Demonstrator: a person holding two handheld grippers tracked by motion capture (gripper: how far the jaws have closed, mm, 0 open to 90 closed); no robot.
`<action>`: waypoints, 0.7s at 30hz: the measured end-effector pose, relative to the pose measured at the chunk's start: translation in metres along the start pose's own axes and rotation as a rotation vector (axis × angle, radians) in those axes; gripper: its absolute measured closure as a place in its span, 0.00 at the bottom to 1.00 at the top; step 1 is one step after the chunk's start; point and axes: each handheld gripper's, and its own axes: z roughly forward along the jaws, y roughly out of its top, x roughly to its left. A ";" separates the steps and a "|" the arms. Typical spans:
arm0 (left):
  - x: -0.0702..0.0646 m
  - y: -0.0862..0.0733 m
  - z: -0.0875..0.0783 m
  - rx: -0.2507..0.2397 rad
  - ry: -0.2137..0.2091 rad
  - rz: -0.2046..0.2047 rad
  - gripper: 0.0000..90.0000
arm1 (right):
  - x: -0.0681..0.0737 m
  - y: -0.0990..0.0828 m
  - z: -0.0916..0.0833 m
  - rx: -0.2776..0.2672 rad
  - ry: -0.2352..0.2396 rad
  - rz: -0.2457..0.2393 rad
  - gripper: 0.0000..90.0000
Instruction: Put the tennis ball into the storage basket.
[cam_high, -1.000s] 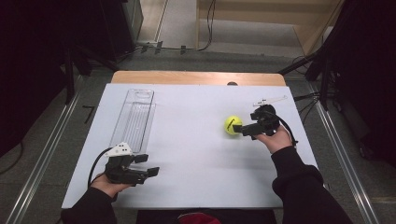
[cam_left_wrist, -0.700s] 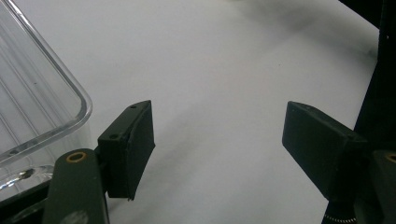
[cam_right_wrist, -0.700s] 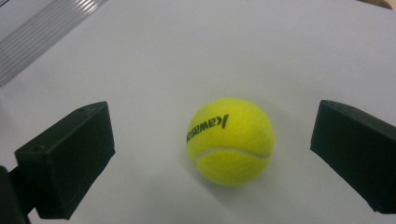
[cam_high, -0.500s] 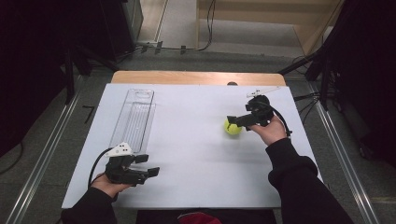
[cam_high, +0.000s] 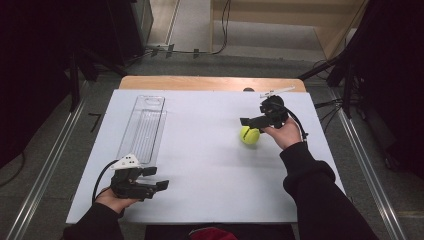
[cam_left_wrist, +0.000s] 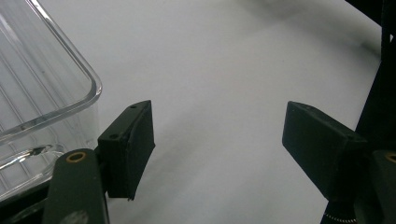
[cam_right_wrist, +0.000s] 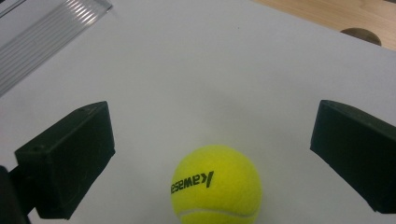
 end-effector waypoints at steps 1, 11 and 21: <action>0.000 0.000 0.000 -0.003 0.002 -0.003 0.29 | 0.000 -0.001 0.002 0.004 0.002 -0.005 0.00; -0.001 0.000 0.000 -0.004 -0.002 0.000 0.29 | -0.003 -0.006 0.011 0.024 -0.004 0.001 0.00; -0.001 0.001 0.000 -0.004 -0.009 0.003 0.29 | -0.007 -0.015 0.018 0.036 -0.003 0.028 0.00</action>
